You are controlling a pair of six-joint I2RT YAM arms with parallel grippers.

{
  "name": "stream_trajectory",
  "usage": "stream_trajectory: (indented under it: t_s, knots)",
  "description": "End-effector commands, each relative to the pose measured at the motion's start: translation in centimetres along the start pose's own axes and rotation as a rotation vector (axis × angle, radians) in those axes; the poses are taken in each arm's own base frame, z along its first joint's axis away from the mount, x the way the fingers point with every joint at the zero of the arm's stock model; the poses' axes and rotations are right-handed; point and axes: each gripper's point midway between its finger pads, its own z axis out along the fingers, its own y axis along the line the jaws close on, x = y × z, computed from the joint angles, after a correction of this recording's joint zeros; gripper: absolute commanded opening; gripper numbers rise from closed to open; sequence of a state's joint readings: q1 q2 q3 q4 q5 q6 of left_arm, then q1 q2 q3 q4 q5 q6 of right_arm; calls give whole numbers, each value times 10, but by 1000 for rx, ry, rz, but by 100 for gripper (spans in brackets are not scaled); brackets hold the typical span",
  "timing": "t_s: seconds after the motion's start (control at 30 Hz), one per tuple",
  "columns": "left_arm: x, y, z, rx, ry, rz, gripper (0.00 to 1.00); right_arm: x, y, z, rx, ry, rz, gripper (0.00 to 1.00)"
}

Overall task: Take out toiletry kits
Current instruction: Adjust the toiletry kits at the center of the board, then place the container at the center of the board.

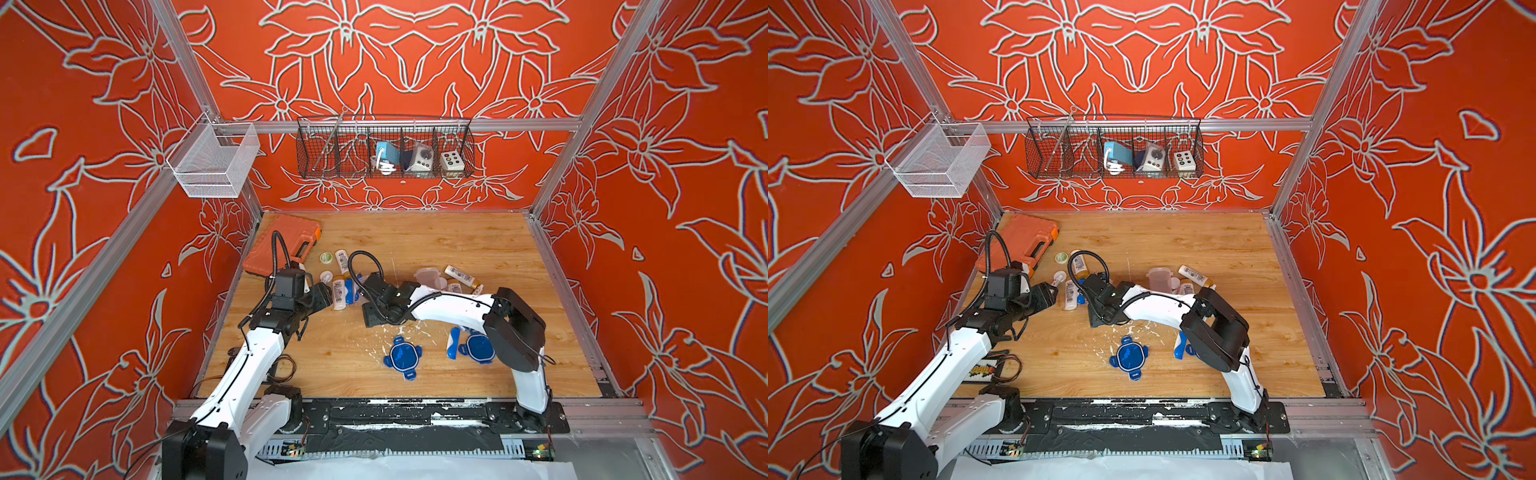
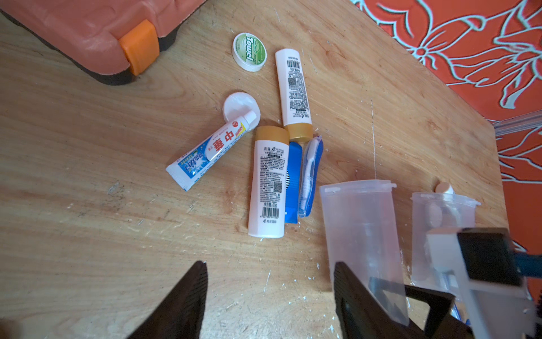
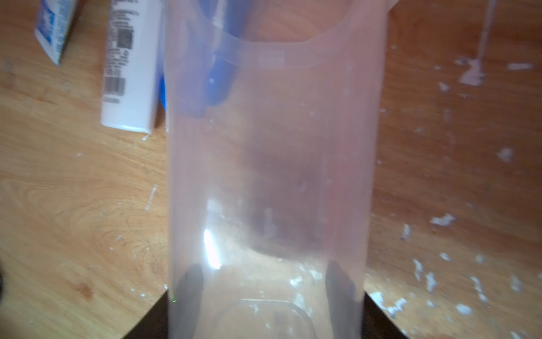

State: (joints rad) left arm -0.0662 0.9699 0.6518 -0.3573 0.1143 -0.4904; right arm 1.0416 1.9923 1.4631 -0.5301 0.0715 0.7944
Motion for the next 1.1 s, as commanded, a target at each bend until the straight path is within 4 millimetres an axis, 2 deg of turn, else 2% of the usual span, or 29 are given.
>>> stream_trajectory:
  t_s: [0.0, 0.2, 0.27, 0.67, 0.77, 0.9, 1.07]
  knots:
    - [-2, -1, 1, 4, -9, 18, 65, -12, -28, -23, 119, -42, 7, 46]
    - [0, -2, 4, 17, 0, 22, 64, -11, -30, -12, 153, -16, 0, 46]
    - [7, 3, 12, 1, 33, 19, 64, -11, -29, -9, 160, -3, -5, 46]
    - [13, 4, 19, 10, 51, 16, 64, -8, -4, 7, 73, 38, 14, 49]
    - [13, 4, 19, 10, 51, 16, 64, -5, -4, 9, 78, 55, 16, 54]
    - [14, 4, 20, 10, 57, 14, 64, -6, -1, 7, 58, 56, 14, 68]
    - [14, 4, 20, 8, 57, 15, 64, -9, 0, -2, 38, 29, 14, 79]
